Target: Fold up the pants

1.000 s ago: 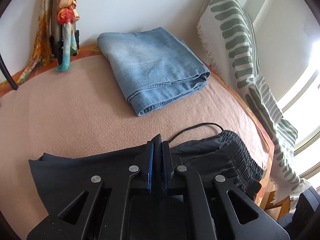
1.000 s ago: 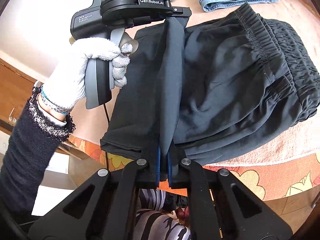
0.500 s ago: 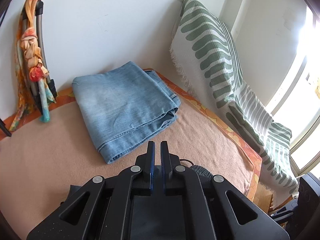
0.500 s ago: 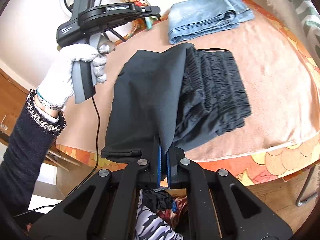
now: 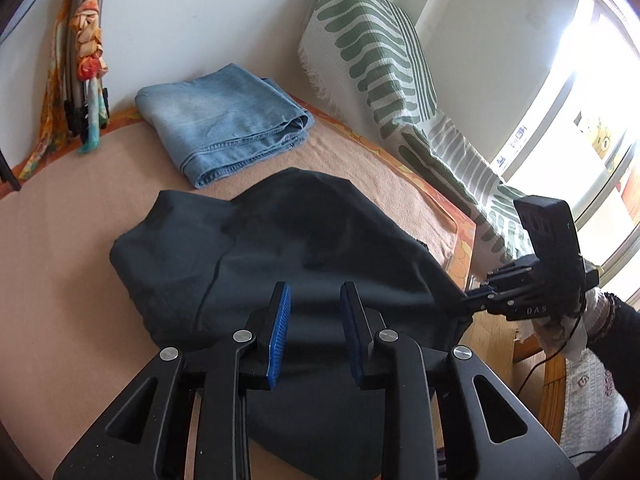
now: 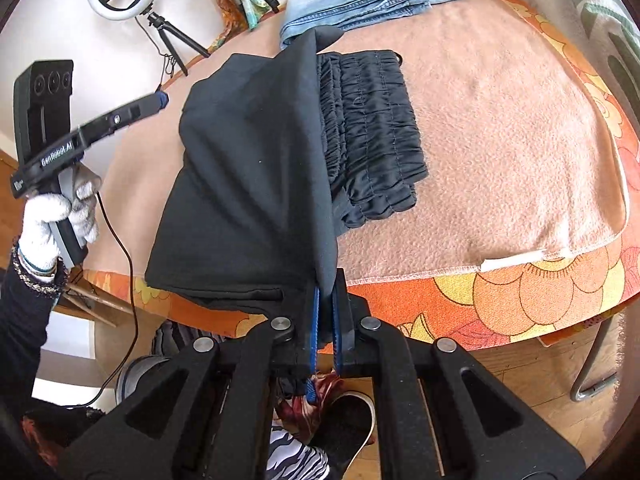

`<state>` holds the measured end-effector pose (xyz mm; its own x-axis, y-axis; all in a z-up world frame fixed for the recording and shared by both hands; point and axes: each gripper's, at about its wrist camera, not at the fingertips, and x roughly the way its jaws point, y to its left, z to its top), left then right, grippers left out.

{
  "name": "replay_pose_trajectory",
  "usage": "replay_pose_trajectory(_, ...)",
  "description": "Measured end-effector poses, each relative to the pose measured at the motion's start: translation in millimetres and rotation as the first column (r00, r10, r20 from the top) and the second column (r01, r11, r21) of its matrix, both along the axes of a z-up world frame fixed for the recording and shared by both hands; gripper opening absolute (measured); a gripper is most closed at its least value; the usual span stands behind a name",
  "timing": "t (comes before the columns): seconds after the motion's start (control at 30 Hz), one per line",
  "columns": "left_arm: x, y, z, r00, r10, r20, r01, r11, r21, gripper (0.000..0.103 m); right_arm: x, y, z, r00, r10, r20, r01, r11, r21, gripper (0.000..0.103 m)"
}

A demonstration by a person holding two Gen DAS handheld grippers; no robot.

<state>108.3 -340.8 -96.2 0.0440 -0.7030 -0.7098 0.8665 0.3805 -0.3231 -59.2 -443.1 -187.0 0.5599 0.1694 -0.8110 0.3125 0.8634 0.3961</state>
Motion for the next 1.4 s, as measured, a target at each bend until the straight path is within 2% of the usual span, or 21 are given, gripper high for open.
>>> replay_pose_trajectory(0.03, -8.8, 4.4, -3.9, 1.000, -0.015, -0.010, 0.015, 1.000, -0.004, 0.024, 0.5, -1.4, 5.5, 1.000, 0.004, 0.001, -0.004, 1.000, -0.015, 0.014)
replay_pose_trajectory(0.1, -26.3, 9.6, -11.8, 0.999, -0.045, -0.022, 0.045, 0.999, -0.001, 0.024, 3.3, -5.1, 20.2, 1.000, 0.006, 0.030, -0.005, 0.999, -0.034, 0.041)
replay_pose_trajectory(0.17, -43.6, 11.1, -18.4, 0.996, -0.086, -0.022, 0.086, 0.996, 0.003, 0.024, 9.1, -13.5, 36.9, 0.995, -0.011, 0.097, 0.015, 0.999, -0.041, 0.054)
replay_pose_trajectory(0.2, -50.7, 11.3, -22.3, 0.995, -0.099, -0.026, 0.099, 0.995, 0.006, 0.024, 15.3, -19.3, 43.3, 0.993, -0.022, 0.118, 0.027, 0.999, -0.040, 0.056)
replay_pose_trajectory(0.3, -61.3, 9.9, -37.2, 0.990, -0.120, -0.071, 0.121, 0.993, 0.006, 0.024, 43.4, -40.7, 52.9, 0.986, -0.059, 0.157, 0.060, 0.998, -0.002, 0.057)
replay_pose_trajectory(0.37, -64.2, 8.9, -45.5, 0.991, -0.116, -0.064, 0.117, 0.993, 0.017, 0.024, 66.7, -53.6, 53.7, 0.982, -0.090, 0.163, 0.089, 0.996, 0.014, 0.057)
replay_pose_trajectory(0.47, -63.1, 9.6, -56.0, 0.990, -0.095, -0.102, 0.096, 0.995, 0.011, 0.024, 106.0, -68.1, 44.4, 0.985, -0.103, 0.138, 0.095, 0.993, 0.066, 0.057)
replay_pose_trajectory(0.63, -65.1, 10.5, -58.8, 0.991, -0.096, -0.090, 0.098, 0.995, 0.018, 0.024, 147.6, -83.9, 23.1, 0.984, -0.154, 0.091, 0.143, 0.982, 0.121, 0.057)
replay_pose_trajectory(0.67, -65.5, 11.0, -58.9, 0.991, -0.097, -0.089, 0.099, 0.995, 0.018, 0.024, 150.3, -84.8, 21.2, 0.982, -0.166, 0.092, 0.155, 0.981, 0.116, 0.052)
replay_pose_trajectory(0.7, -65.8, 11.4, -59.6, 0.991, -0.097, -0.090, 0.099, 0.995, 0.017, 0.024, 152.4, -84.9, 20.3, 0.981, -0.169, 0.099, 0.158, 0.981, 0.116, 0.035)
replay_pose_trajectory(0.77, -67.1, 10.7, -60.3, 0.991, -0.099, -0.087, 0.101, 0.995, 0.019, 0.024, 156.0, -83.1, 19.6, 0.981, -0.167, 0.096, 0.156, 0.981, 0.115, 0.010)
replay_pose_trajectory(0.83, -69.3, 9.1, -61.5, 0.990, -0.103, -0.092, 0.105, 0.994, 0.015, 0.026, 157.6, -77.2, 27.0, 0.982, -0.156, 0.111, 0.150, 0.987, 0.059, 0.006)
replay_pose_trajectory(0.87, -71.7, 7.8, -62.6, 0.990, -0.104, -0.093, 0.106, 0.994, 0.012, 0.028, 158.6, -73.2, 34.6, 0.983, -0.139, 0.119, 0.140, 0.990, 0.000, 0.005)
replay_pose_trajectory(0.93, -74.7, 4.5, -65.9, 0.989, -0.111, -0.094, 0.112, 0.994, 0.007, 0.029, 158.5, -70.6, 47.9, 0.983, -0.121, 0.140, 0.136, 0.986, -0.099, 0.005)
replay_pose_trajectory(0.97, -76.2, 1.9, -67.7, 0.989, -0.114, -0.096, 0.115, 0.993, 0.005, 0.032, 161.9, -74.2, 48.8, 0.984, -0.120, 0.134, 0.135, 0.985, -0.105, 0.005)
replay_pose_trajectory(1.03, -79.9, -2.2, -68.4, 0.989, -0.115, -0.094, 0.115, 0.993, -0.002, 0.036, 166.9, -79.2, 41.9, 0.987, -0.130, 0.098, 0.142, 0.982, -0.126, 0.005)
replay_pose_trajectory(1.13, -86.1, -5.1, -64.6, 0.988, -0.122, -0.094, 0.122, 0.993, -0.006, 0.037, 173.8, -75.1, 30.4, 0.993, -0.104, 0.049, 0.112, 0.969, -0.220, 0.005)
replay_pose_trajectory(1.23, -90.9, 1.4, -51.9, 0.987, -0.135, -0.085, 0.133, 0.991, -0.031, 0.040, 166.6, -80.4, 31.5, 0.989, -0.137, 0.047, 0.143, 0.972, -0.189, 0.009)
replay_pose_trajectory(1.3, -92.4, 10.1, -42.9, 0.989, -0.130, -0.068, 0.128, 0.991, -0.040, 0.041, 154.2, -78.9, 43.9, 0.987, -0.146, 0.073, 0.158, 0.964, -0.215, 0.022)
replay_pose_trajectory(1.33, -91.3, 15.9, -37.9, 0.990, -0.127, -0.062, 0.125, 0.991, -0.048, 0.041, 145.9, -77.4, 51.3, 0.984, -0.154, 0.085, 0.170, 0.957, -0.237, 0.026)
replay_pose_trajectory(1.4, -84.8, 29.8, -27.4, 0.993, -0.110, -0.030, 0.108, 0.992, -0.063, 0.048, 126.3, -73.3, 64.3, 0.980, -0.160, 0.118, 0.182, 0.960, -0.213, 0.034)
